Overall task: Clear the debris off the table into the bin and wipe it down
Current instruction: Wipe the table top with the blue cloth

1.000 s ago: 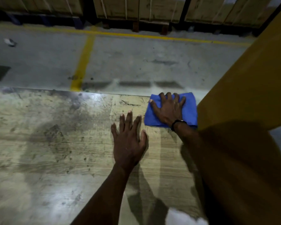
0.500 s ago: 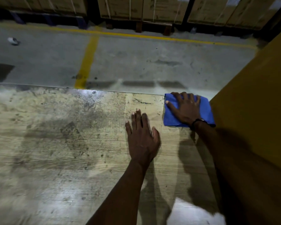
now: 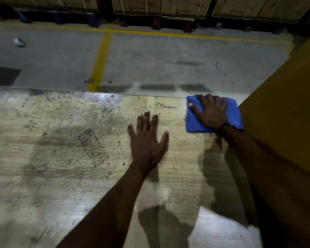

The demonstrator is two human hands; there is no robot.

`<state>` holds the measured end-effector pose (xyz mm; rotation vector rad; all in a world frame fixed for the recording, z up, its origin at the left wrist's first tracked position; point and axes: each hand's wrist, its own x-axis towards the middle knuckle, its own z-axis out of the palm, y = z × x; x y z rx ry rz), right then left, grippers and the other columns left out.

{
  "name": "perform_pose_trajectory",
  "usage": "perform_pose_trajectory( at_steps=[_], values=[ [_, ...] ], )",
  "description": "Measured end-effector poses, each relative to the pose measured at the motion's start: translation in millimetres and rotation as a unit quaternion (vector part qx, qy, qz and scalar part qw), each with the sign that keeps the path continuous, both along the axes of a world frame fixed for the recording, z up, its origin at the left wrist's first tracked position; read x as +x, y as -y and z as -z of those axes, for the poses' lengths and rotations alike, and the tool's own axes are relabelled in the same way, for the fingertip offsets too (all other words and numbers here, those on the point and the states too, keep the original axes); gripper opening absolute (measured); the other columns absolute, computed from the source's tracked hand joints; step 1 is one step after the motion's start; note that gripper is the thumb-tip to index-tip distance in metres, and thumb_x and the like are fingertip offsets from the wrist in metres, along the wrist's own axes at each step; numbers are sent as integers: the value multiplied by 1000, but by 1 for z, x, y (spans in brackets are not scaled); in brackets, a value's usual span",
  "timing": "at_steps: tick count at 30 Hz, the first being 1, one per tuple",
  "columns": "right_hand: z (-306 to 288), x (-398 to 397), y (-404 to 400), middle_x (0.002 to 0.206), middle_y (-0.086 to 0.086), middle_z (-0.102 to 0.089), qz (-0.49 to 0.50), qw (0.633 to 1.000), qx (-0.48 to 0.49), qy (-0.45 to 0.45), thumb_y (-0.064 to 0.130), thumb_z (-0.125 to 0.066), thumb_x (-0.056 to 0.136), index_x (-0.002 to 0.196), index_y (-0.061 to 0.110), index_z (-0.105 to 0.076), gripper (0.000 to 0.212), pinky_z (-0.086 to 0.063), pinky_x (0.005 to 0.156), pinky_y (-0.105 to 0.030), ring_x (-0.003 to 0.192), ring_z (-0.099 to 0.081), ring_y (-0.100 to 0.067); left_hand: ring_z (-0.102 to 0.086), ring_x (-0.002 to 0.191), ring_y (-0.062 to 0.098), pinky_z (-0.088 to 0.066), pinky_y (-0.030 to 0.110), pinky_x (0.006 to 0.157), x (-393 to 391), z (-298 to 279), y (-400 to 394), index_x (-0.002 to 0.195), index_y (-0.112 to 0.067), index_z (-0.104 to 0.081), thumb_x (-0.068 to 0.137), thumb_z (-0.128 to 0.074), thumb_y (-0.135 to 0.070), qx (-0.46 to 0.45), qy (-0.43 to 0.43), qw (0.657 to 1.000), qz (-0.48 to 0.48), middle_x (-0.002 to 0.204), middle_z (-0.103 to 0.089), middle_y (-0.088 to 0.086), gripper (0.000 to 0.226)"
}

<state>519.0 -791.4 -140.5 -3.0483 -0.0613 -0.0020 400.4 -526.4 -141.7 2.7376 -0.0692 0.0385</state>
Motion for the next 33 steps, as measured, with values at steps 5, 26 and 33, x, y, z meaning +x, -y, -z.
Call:
perform_pose_trajectory(
  at_steps=[5,26,33],
  values=[
    [-4,1,-30,145,-15,-53,27,1000,-1,-16,81,-15,92,148,30,-50,84,-20,120,-66,134,-46,-41,0,164,26,-2,66,128,26,-8,-92,168,-38,-13,104,-22,-74,51,-8,999,9,178,0,-3,74],
    [2,-4,-47,144,-13,-53,43,999,25,2,76,-23,99,150,29,-48,74,-18,123,-68,140,-42,-39,-7,164,25,-11,64,127,30,-6,-165,166,-39,-23,103,-30,-68,51,4,998,-30,178,-8,-4,70],
    [-2,8,-166,146,-15,-51,-32,999,11,-5,73,-20,98,151,27,-46,75,-19,120,-66,133,-44,-41,-8,164,24,-10,63,126,33,-3,-167,166,-37,-25,102,-30,-68,51,3,998,-28,178,-10,-4,71]
  ],
)
